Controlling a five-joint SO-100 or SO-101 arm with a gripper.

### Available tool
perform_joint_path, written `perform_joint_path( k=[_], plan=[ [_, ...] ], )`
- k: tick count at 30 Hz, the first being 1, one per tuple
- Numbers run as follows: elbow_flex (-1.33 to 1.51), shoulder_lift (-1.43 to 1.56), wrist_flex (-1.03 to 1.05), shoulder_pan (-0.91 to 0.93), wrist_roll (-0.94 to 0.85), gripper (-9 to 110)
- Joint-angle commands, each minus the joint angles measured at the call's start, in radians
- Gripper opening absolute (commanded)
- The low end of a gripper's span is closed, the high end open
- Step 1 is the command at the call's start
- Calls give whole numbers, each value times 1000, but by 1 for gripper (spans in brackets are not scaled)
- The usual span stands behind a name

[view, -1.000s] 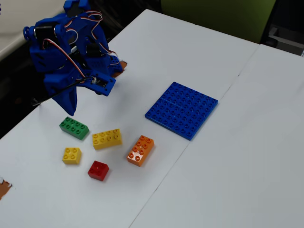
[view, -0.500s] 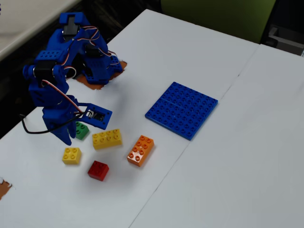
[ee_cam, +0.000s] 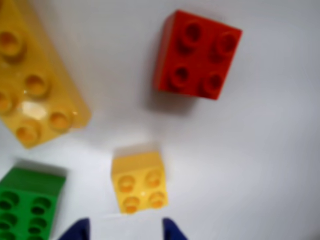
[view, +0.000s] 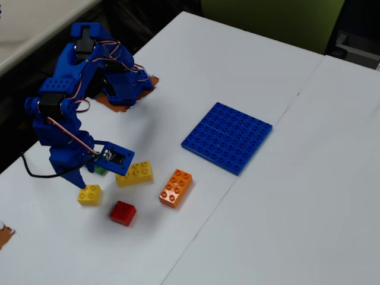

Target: Pick up the 2x2 yellow block and go up the 8x8 blue block.

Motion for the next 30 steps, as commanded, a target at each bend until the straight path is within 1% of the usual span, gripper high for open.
perform_joint_path(
  k=[1,8,17,30],
  plan=[
    [-46,2,-21,14,-302,18],
    [-46,-44,-63,34,-333,19],
    [-46,-117,-135,37,-370,25],
    [-58,-166,-155,34,-379,26]
  ],
)
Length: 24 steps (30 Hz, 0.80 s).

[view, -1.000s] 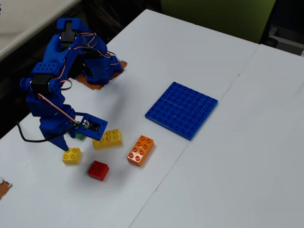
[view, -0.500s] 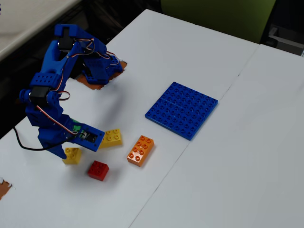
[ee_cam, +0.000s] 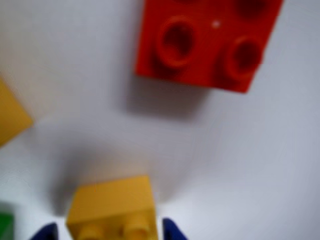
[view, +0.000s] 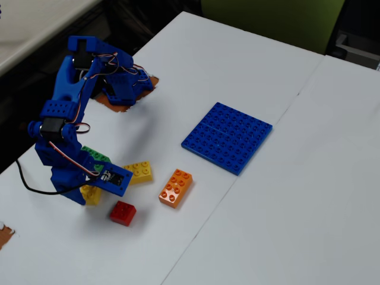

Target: Pick up the 2x2 yellow block and go up the 8x8 blue block.

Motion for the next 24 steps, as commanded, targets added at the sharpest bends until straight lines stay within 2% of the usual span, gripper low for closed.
perform_joint_path(
  k=[1,10,17,24],
  plan=[
    [-48,6,-12,3,-382,26],
    [-51,-3,-12,-5,-380,25],
    [-51,-3,-5,-8,-359,6],
    [-51,-3,-5,-15,-331,0]
  ],
)
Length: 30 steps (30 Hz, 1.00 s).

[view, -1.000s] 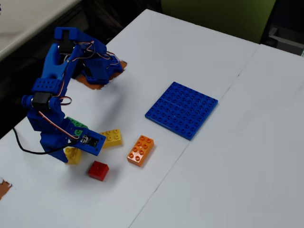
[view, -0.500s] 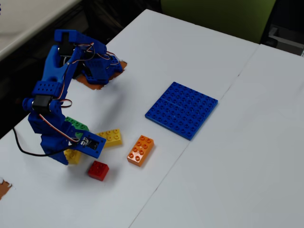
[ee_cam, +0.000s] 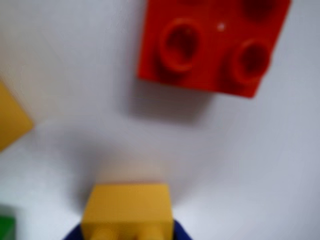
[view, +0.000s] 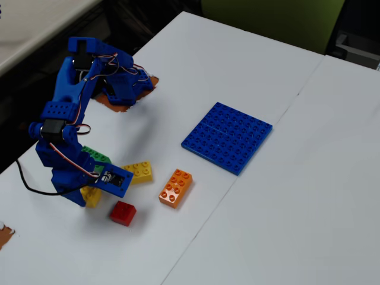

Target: Pick up the 2x2 yellow block and go up the 8x8 blue block.

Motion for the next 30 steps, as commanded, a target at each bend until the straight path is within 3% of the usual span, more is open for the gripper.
perform_joint_path(
  k=[1,9,15,22,30],
  plan=[
    [-43,17,0,-12,-324,0],
    [-46,163,156,-71,-117,0],
    [-321,210,472,-132,2,0],
    [-244,388,494,-184,112,0],
    [-84,594,497,-305,430,0]
  ],
)
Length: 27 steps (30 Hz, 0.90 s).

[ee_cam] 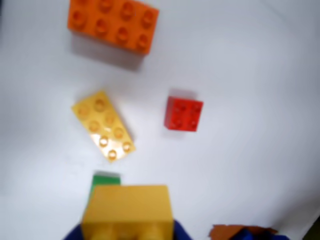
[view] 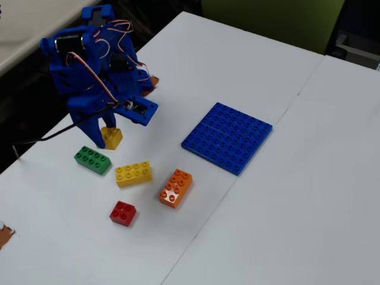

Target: Pick up the 2x2 yellow block and go up the 8x8 blue block.

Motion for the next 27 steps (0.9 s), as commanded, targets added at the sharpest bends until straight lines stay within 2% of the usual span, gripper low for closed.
perform_joint_path(
  k=[1,6,12,21,27],
  plan=[
    [48,127,5,-81,183,0],
    [61,163,5,-219,482,0],
    [38,146,3,-393,742,0],
    [-12,78,0,-597,954,0],
    [-120,-44,-2,-683,1011,0]
  ],
)
